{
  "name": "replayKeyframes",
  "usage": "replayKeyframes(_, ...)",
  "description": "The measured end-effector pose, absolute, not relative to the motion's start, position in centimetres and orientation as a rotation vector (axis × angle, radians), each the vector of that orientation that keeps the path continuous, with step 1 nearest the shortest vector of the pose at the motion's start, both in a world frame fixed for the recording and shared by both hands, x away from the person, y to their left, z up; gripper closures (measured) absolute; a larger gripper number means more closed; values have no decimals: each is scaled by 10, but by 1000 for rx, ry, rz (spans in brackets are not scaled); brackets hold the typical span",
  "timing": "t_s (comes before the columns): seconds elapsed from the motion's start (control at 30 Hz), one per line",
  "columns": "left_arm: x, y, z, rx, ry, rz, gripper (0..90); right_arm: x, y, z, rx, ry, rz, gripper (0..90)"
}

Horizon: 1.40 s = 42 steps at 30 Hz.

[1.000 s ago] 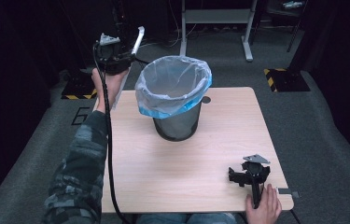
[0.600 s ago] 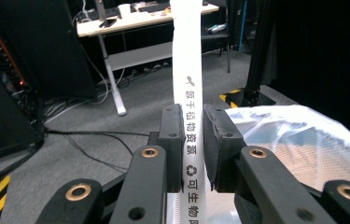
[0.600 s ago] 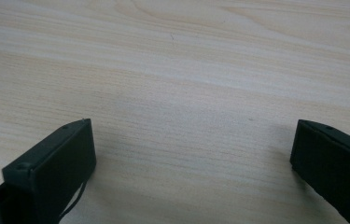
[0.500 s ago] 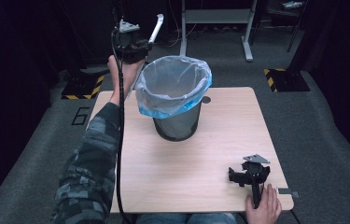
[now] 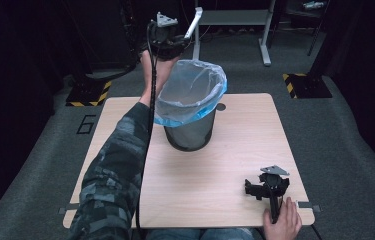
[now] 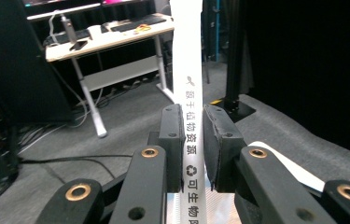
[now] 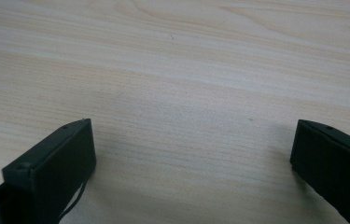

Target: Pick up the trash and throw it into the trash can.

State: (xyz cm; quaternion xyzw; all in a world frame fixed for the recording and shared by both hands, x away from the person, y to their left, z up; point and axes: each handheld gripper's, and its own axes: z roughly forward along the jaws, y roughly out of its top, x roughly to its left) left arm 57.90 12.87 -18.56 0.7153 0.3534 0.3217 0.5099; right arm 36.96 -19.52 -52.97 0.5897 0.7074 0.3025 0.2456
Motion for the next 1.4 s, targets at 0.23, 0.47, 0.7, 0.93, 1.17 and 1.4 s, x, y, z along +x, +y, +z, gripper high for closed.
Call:
replayKeyframes(0.23, 594, 105, -199, 1730, 821, 748, 779, 370, -195, -530, 1610, 1930, 825, 0)
replayKeyframes(0.47, 607, 100, -215, 1716, 847, 707, 777, 370, -195, -530, 1611, 1933, 821, 0)
replayKeyframes(0.7, 615, 101, -226, 1725, 898, 706, 777, 370, -195, -530, 1610, 1931, 825, 0)
replayKeyframes(0.93, 620, 104, -239, 1759, 926, 677, 776, 370, -195, -530, 1611, 1934, 822, 0)
replayKeyframes(1.17, 621, 109, -241, 1789, 954, 632, 624, 370, -195, -530, 1609, 1931, 825, 0)
replayKeyframes(1.4, 614, 120, -235, 1837, 990, 580, 240, 370, -195, -529, 1610, 1934, 821, 0)
